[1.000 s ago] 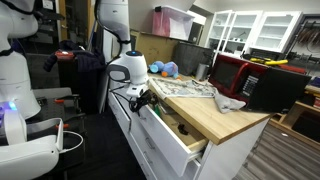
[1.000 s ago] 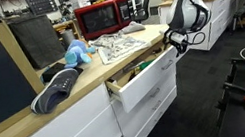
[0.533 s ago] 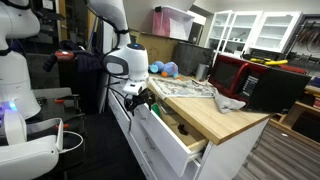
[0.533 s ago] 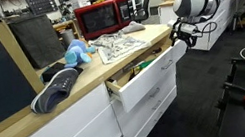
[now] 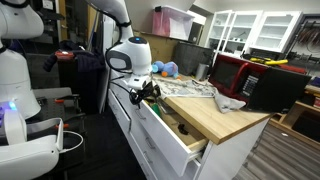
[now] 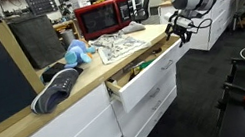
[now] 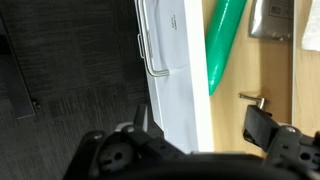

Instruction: Open the top right drawer

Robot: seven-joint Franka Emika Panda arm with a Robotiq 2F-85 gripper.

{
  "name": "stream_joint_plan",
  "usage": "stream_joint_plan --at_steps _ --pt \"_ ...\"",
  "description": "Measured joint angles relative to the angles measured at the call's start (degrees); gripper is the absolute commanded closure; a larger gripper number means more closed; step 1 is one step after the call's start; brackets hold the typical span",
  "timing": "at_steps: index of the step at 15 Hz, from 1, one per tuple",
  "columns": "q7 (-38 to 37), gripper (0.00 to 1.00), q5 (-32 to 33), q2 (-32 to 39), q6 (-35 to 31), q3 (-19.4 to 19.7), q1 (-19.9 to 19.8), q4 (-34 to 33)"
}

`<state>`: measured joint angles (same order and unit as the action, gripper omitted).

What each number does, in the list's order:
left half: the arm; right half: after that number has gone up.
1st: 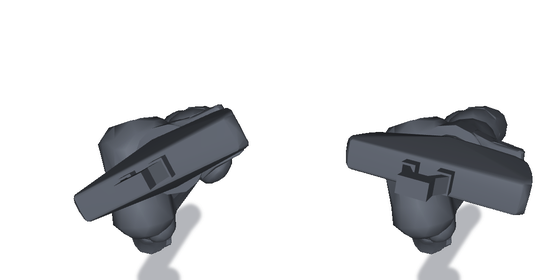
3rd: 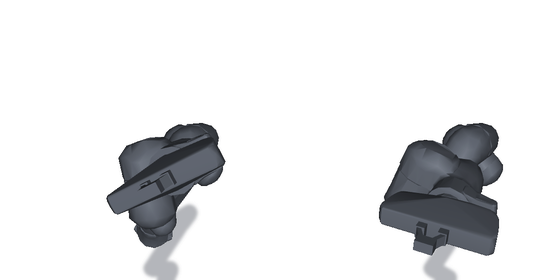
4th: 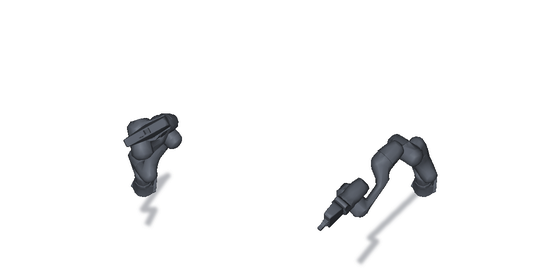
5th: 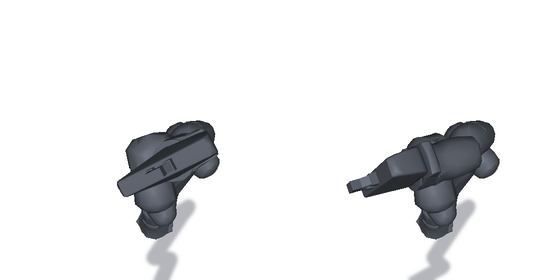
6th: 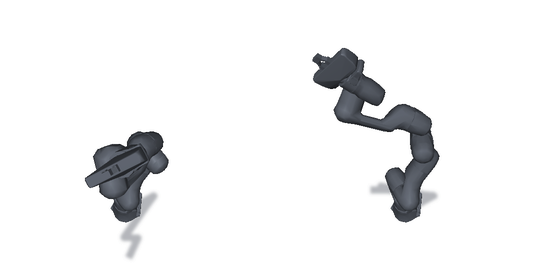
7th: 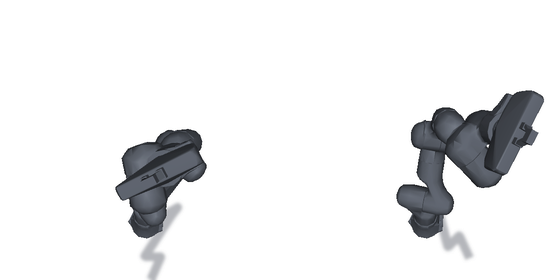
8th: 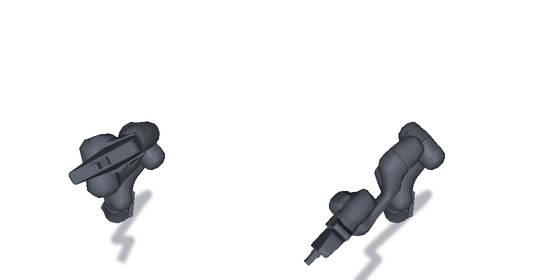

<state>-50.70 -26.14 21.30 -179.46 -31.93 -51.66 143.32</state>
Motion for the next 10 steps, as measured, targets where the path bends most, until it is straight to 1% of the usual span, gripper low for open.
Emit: stream_joint_plan --at_steps 2,4,8,10 --pt "-0.7 0.0 0.2 0.0 0.0 1.4 2.3 -0.1" --pt "-2.8 0.0 0.8 0.1 0.0 5.8 7.7 -0.1" --pt "-4.3 0.0 -2.5 0.8 0.0 19.5 24.9 -1.4" --pt "-6.2 0.0 -2.9 2.0 0.1 25.4 32.7 -2.8"
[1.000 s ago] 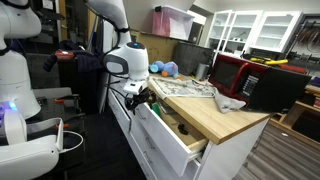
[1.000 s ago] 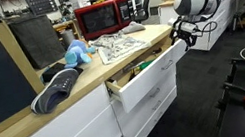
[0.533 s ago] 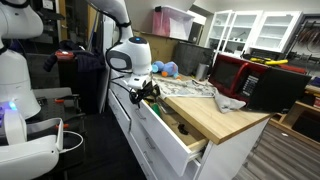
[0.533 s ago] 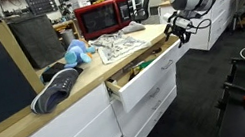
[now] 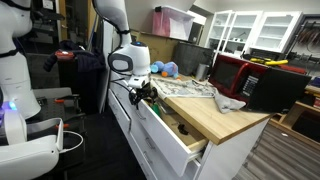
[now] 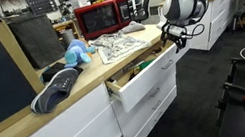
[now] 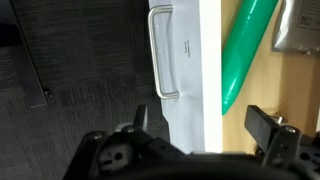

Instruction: Open the top right drawer

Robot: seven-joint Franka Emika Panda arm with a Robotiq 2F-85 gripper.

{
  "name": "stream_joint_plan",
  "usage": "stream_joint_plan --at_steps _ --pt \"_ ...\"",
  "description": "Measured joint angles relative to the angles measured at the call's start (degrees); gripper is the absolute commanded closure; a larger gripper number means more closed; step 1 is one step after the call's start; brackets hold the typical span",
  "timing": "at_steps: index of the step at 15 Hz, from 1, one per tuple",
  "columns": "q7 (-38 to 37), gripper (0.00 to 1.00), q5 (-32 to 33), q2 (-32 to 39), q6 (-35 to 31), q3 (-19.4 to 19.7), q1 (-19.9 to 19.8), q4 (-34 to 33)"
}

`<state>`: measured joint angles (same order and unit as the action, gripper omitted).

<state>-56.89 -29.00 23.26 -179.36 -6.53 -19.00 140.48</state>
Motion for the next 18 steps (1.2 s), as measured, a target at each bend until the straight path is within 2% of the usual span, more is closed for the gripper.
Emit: stream_joint_plan --at_steps 2,6,10,13,18 --pt "-2.2 0.0 0.0 1.6 0.0 4.6 6.2 -1.7" --pt "-6.4 0.0 0.4 6.3 0.8 12.4 15.2 -5.3" --pt "-9.0 0.0 1.0 10.9 6.2 19.9 21.8 -8.2" --pt "-10.0 0.0 4.6 10.5 13.7 23.1 23.5 -9.0" --pt "-10.0 0.0 10.8 7.2 22.6 24.4 22.2 -6.5"
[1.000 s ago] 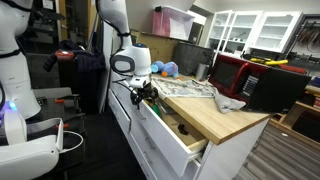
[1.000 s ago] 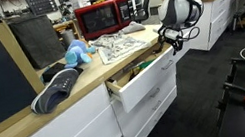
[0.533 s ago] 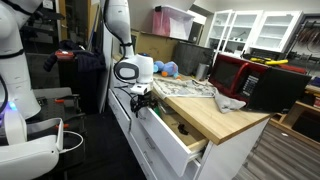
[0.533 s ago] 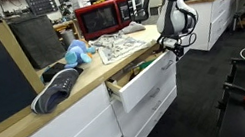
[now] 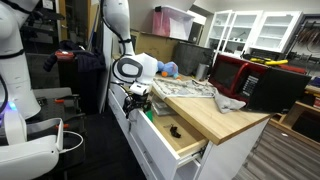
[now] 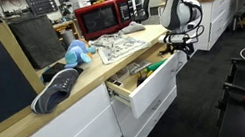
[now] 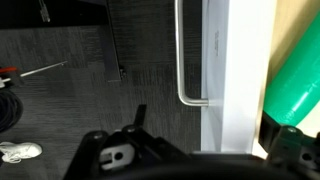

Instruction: Open the top right drawer

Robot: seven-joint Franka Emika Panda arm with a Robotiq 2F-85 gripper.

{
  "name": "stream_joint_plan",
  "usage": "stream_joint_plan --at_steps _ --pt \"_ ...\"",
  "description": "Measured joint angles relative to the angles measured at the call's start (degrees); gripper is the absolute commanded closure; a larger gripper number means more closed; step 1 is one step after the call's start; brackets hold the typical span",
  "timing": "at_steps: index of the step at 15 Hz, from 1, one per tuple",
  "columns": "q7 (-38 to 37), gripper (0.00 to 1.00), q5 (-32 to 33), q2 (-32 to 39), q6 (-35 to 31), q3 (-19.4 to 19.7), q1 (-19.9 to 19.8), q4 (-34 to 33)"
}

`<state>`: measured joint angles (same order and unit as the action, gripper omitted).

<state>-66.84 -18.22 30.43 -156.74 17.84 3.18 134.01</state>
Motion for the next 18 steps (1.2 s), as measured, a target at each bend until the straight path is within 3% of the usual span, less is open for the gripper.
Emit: stream_joint_plan --at_steps 6,11,14,18 --pt "2.4 0.0 2.2 -7.2 -2.1 -0.5 -3.0 7.4" --pt "14.1 0.0 -1.9 -18.6 -6.5 -5.2 -9.9 13.0" --pt "26.6 0.0 -6.1 -25.8 -2.9 -7.8 -13.0 14.8" --pt "36.1 0.0 -4.8 -32.6 7.2 -7.0 -14.0 15.1"
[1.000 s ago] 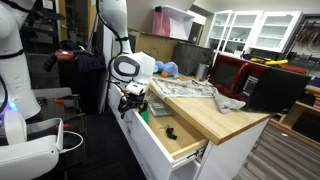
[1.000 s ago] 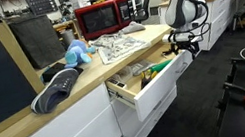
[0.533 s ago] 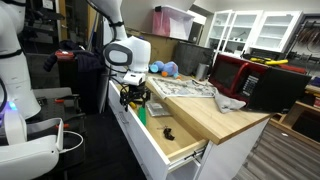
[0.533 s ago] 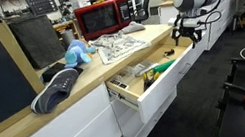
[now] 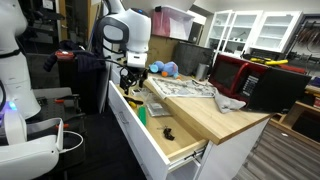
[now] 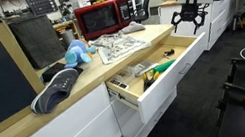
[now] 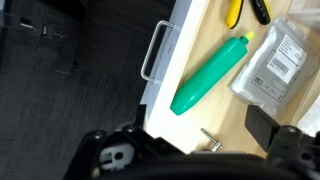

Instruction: Open the top right drawer

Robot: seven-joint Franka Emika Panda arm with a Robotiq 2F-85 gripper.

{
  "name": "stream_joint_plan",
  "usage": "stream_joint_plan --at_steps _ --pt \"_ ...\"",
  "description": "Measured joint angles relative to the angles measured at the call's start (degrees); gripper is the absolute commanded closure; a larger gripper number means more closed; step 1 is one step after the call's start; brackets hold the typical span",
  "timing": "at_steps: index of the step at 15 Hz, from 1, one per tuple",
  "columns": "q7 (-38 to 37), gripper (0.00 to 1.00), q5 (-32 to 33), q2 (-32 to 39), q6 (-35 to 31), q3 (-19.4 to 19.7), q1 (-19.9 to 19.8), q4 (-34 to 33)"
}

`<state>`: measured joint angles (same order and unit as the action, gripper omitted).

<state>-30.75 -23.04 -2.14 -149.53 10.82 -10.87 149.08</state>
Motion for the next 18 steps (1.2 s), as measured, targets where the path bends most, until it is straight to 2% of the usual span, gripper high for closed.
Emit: stream_joint_plan --at_steps 7,11,18 --pt "0.4 0.0 0.4 -0.8 0.9 0.3 0.0 0.1" --pt "0.9 0.0 0.4 -0.3 -0.9 -0.1 0.2 0.1" --pt "7.6 0.0 4.1 -1.9 -1.8 -4.7 3.7 0.2"
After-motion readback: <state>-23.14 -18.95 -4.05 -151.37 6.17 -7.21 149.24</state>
